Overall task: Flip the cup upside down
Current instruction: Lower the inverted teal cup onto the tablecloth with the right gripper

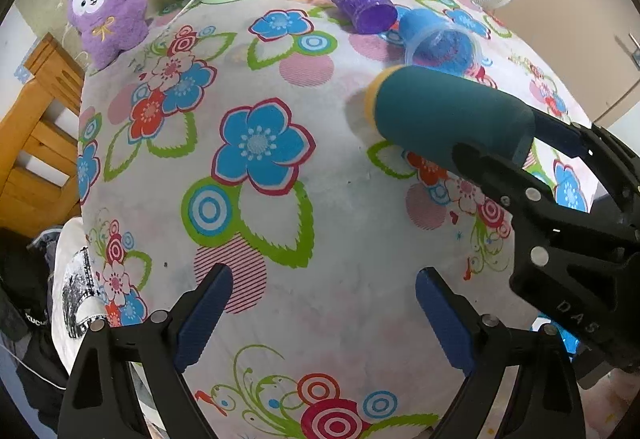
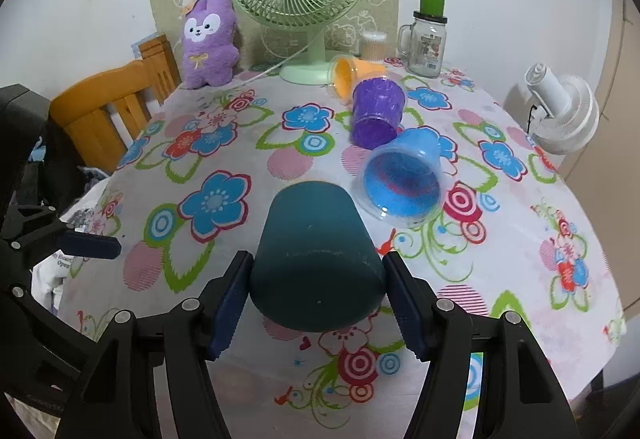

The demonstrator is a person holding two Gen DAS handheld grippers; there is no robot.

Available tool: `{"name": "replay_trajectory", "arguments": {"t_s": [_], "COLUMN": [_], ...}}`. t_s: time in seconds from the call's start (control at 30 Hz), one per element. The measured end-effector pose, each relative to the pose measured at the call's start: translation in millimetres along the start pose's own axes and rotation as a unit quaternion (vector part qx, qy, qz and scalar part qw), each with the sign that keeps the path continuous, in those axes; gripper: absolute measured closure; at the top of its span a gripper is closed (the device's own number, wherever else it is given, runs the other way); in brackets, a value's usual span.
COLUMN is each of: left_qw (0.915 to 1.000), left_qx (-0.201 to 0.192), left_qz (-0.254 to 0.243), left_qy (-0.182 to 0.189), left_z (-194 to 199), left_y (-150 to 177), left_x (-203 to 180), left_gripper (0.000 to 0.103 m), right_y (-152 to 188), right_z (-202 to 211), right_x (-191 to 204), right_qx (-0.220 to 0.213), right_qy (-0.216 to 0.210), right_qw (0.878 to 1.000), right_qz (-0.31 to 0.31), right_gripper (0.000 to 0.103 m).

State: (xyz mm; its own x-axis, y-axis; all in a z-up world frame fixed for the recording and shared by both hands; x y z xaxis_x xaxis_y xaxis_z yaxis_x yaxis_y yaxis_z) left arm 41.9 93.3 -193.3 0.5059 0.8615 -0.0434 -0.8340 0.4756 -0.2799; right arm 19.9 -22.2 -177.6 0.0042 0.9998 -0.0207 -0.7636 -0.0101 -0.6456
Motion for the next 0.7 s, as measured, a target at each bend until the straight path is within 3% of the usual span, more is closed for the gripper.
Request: {"name": "replay_trajectory", "arguments": {"t_s": [0.33,0.7], "left_qw": [0.9992,0.9989], "left_qx": [-0.023,-0.04], "left_qz": [0.024,0.021], "left_qy": [0.02,0.01], "left_z": [20,25], "left_y": [-12,-25], "left_x": [5,-12], "left_gripper": [0.009,0.009], "right_y": [-34,-55], "right_z": [20,26], "right_x": [-1,-14], "right_qx": [0.057,0.143], "right_qy": [0.013,0.014], "right_qw": [0.998,0.986], "right_qz": [0.036,0.081], "right_gripper": [0.035,0.035]}}
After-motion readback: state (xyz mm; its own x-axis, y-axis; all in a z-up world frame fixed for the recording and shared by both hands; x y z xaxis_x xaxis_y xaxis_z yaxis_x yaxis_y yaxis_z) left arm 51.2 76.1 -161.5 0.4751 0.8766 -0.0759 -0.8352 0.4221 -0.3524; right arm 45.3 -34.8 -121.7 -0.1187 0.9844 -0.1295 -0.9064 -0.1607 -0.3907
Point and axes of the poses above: each gripper's, at about its wrist camera, not at the fingertips, and z roughly against the way its jaws point, x to its left, y to its underside, the point moved 1 cm from there along -z, roughly the way its jaws point, and after that the axes turned 2 degrees about y, right-handed, at the moved point
